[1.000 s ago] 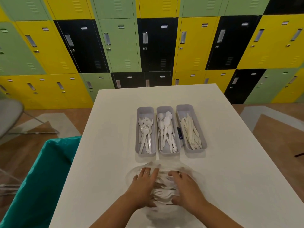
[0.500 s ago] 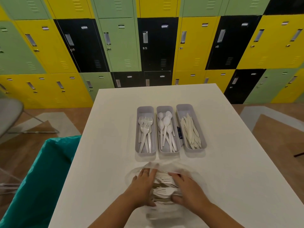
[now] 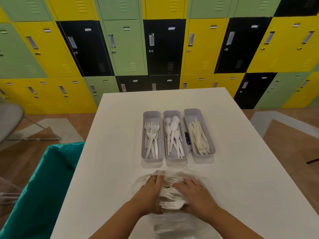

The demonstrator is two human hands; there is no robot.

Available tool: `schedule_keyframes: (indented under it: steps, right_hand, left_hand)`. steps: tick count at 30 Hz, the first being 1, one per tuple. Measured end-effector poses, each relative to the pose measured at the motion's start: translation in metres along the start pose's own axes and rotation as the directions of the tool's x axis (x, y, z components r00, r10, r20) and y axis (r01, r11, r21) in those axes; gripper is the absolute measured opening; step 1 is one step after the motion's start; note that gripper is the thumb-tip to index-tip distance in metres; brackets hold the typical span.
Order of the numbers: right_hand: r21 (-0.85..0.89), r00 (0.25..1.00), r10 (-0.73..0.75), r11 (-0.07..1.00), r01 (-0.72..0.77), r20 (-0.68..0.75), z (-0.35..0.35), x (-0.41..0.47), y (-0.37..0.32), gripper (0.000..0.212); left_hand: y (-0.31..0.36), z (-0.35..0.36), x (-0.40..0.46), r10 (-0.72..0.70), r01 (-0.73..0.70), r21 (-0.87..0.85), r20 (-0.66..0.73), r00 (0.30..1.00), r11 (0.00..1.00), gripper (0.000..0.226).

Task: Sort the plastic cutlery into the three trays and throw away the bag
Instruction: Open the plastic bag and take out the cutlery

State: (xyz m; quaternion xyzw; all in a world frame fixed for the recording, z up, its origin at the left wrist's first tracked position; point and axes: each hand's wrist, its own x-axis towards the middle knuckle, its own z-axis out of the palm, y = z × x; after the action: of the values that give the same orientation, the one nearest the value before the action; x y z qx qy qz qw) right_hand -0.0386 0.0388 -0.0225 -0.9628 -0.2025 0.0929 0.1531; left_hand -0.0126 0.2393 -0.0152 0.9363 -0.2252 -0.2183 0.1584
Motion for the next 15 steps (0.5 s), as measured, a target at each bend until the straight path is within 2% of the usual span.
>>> schedule_keyframes:
  steps: [3, 8, 13, 15]
  right_hand:
    - [0.071, 0.998, -0.009, 0.997, 0.005, 0.066, -0.002, 0.001, -0.002, 0.069]
    - [0.13, 0.998, 0.04, 0.99, -0.047, 0.055, 0.0, 0.004, -0.009, 0.079]
    - [0.079, 0.991, 0.115, 0.99, -0.12, 0.065, 0.012, 0.002, -0.008, 0.052]
    - [0.103, 0.99, 0.123, 0.986, -0.13, 0.072, 0.014, 0.001, -0.007, 0.049]
  left_hand:
    - [-0.003, 0.003, -0.001, -0.004, 0.004, -0.012, -0.006, 1.0, 1.0, 0.113]
    - [-0.002, -0.002, 0.001, 0.0, -0.001, -0.05, -0.019, 1.0, 0.999, 0.118]
    - [-0.003, -0.006, 0.001, -0.004, -0.004, -0.097, -0.075, 0.997, 0.995, 0.111]
    - [-0.004, -0.008, 0.001, -0.013, 0.002, -0.124, -0.087, 0.996, 0.992, 0.112]
